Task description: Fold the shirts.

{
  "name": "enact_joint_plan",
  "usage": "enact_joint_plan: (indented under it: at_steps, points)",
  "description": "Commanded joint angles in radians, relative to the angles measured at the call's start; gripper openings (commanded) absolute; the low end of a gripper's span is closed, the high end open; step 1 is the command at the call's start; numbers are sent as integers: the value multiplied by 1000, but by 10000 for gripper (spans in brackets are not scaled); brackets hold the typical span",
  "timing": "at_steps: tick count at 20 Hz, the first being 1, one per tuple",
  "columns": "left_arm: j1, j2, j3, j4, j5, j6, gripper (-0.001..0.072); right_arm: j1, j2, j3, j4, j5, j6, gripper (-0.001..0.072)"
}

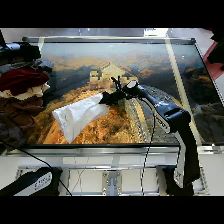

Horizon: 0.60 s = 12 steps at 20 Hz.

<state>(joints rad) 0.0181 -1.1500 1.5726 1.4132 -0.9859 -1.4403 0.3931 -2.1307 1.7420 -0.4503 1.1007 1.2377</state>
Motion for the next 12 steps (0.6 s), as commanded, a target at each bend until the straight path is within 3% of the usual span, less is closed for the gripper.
enact_joint_plan:
  at_steps: [1,3,5,8,10,12]
  points:
    - [1,1,0,1,-3,2,13,-45,25,75,-1,37,-23,27]
    - [1,1,0,1,-7,2,13,-129,82,125,-152,40,60,27]
    - [1,1,0,0,-7,0,13,-247,177,146,-409,64,170,27]
    - [0,0,0,-11,-7,-4,13,-441,333,146,-854,226,307,27]
    - [0,0,0,-50,-6,-3,13,-573,412,145,-1115,378,336,27]
    - [-1,-5,0,-106,-6,-3,13,-700,463,140,-1257,479,335,28]
